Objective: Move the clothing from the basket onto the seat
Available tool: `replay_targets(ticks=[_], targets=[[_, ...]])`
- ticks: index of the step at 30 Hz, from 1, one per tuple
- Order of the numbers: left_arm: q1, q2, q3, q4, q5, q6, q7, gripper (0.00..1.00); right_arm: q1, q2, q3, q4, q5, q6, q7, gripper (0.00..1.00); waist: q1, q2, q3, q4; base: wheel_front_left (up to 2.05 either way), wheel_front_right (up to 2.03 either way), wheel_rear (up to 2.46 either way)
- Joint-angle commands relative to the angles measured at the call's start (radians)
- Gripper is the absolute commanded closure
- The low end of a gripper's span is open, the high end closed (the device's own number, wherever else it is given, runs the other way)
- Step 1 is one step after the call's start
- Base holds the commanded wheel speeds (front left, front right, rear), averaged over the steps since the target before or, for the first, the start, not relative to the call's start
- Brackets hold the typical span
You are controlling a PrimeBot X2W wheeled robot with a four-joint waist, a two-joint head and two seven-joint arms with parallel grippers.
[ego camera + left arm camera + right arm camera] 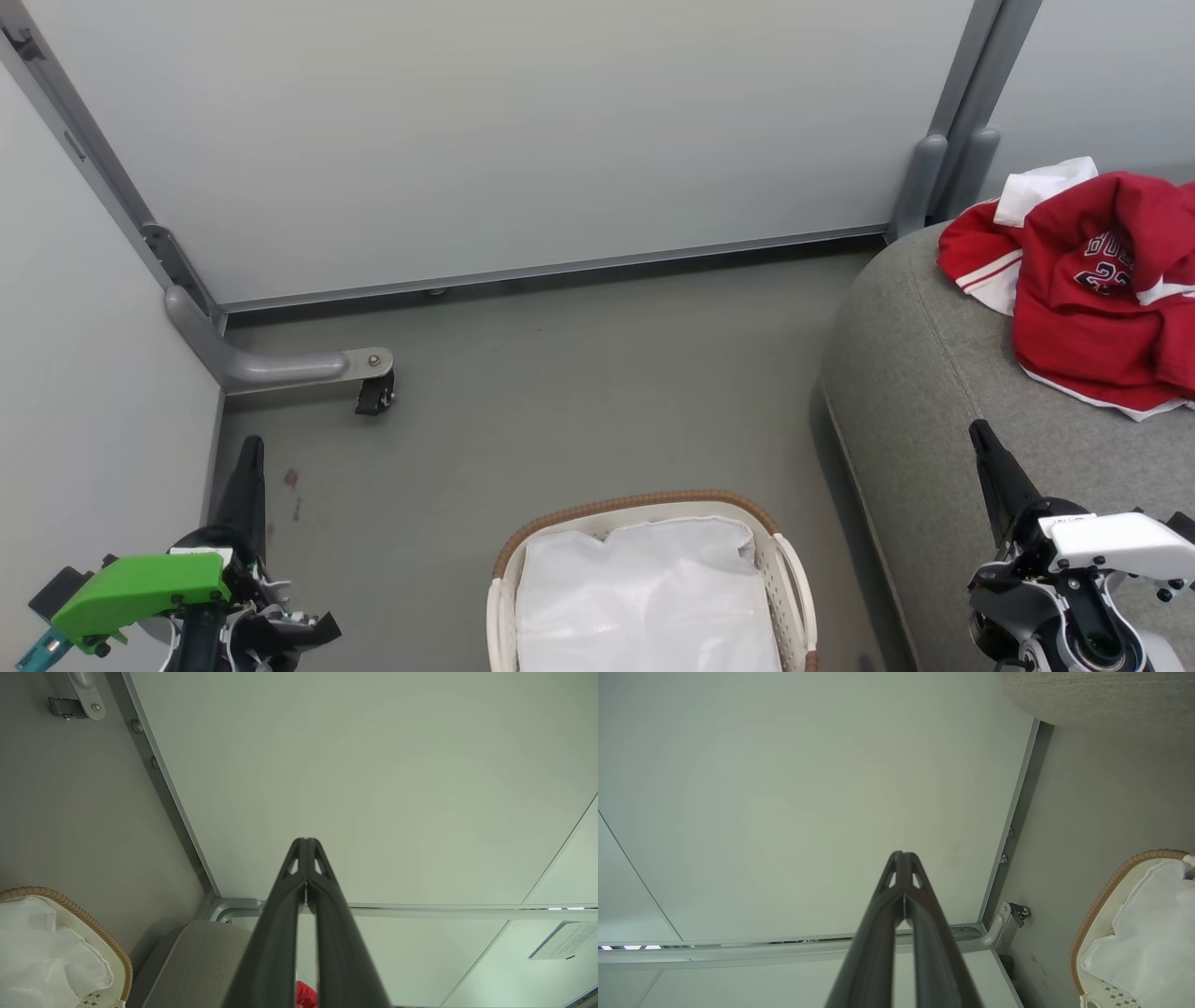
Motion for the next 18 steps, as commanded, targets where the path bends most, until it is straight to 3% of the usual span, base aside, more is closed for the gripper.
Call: replay_targets(ticks=[1, 18], targets=[[-0.010, 0.005, 0.002, -0.002, -0.003, -0.006, 0.004, 1.00, -0.008, -0.006, -0.002, -0.003, 0.003, -0.001, 0.003, 1.00, 0.0000, -0.0001, 0.000, 0.000, 0.00, 0.00, 0.00], [-0.010, 0.005, 0.002, -0.002, -0.003, -0.006, 0.004, 1.00, -0.008, -0.006, -0.002, -0.003, 0.003, -0.001, 0.003, 1.00, 0.0000, -0.0001, 0.000, 0.000, 0.00, 0.00, 0.00]])
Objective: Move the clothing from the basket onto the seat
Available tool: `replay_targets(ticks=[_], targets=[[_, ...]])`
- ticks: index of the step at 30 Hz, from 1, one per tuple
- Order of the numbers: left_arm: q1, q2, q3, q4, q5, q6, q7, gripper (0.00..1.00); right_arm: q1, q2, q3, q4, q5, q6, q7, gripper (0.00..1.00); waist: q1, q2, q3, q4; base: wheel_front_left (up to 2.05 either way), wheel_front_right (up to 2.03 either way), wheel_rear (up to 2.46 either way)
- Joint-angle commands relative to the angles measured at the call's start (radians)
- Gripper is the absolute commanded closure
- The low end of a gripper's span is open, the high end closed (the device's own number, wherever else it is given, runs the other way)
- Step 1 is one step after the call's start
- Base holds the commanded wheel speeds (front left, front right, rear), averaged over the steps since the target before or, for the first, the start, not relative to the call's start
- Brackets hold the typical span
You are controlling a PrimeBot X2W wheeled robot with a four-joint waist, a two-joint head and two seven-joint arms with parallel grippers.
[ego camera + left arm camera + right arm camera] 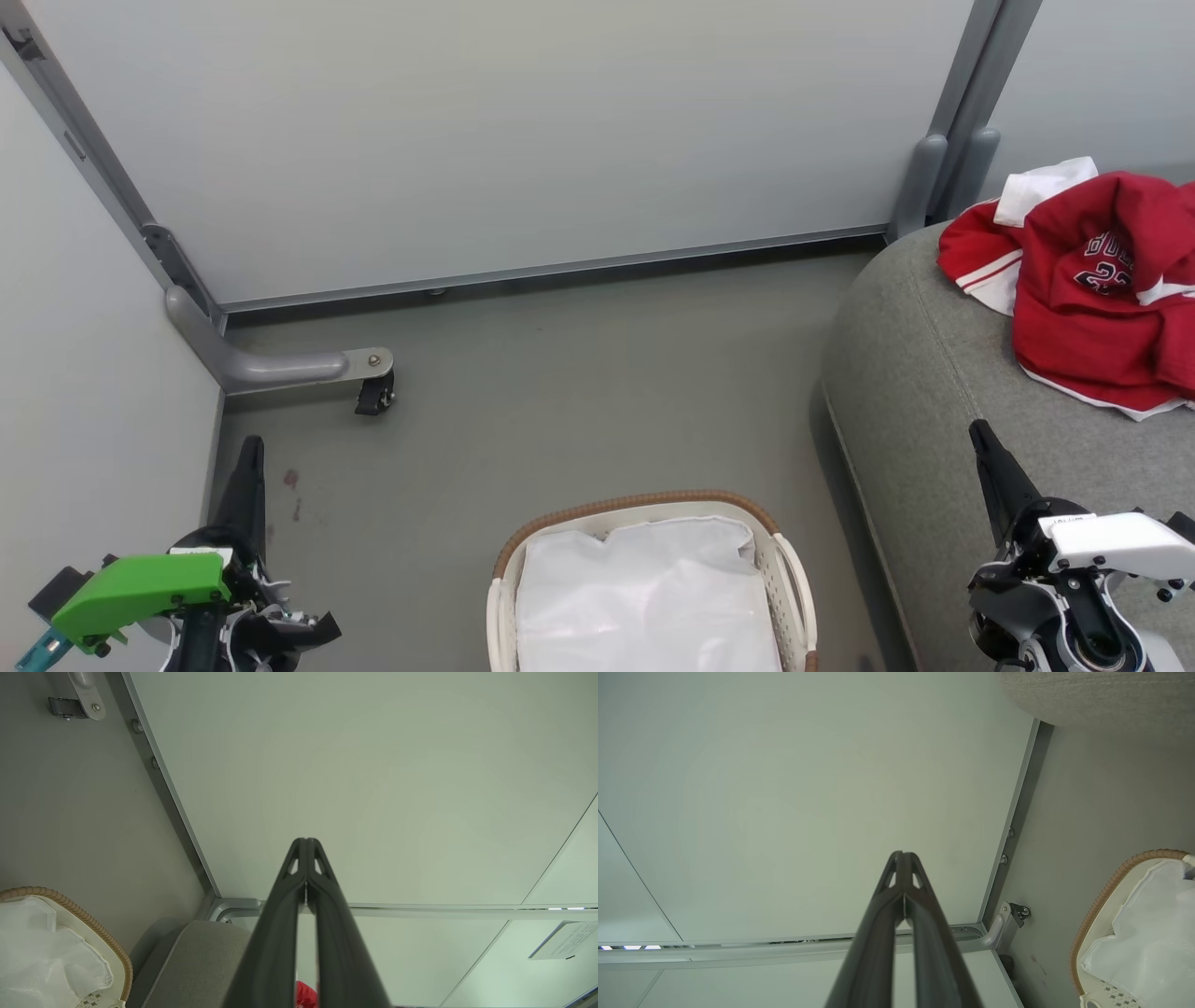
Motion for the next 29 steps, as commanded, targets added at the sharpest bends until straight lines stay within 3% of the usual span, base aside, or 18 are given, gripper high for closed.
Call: replay_targets(ticks=[1, 29], targets=[[-0.010, 0.005, 0.002, -0.002, -0.003, -0.006, 0.004, 1.00, -0.008, -0.006, -0.002, -0.003, 0.003, -0.001, 0.003, 1.00, 0.0000, 0.0000, 0.000, 0.000, 0.00, 0.00, 0.00], [-0.010, 0.005, 0.002, -0.002, -0.004, -0.006, 0.004, 1.00, -0.008, -0.006, -0.002, -0.003, 0.003, -0.001, 0.003, 1.00, 0.0000, 0.0000, 0.000, 0.000, 0.00, 0.00, 0.00]])
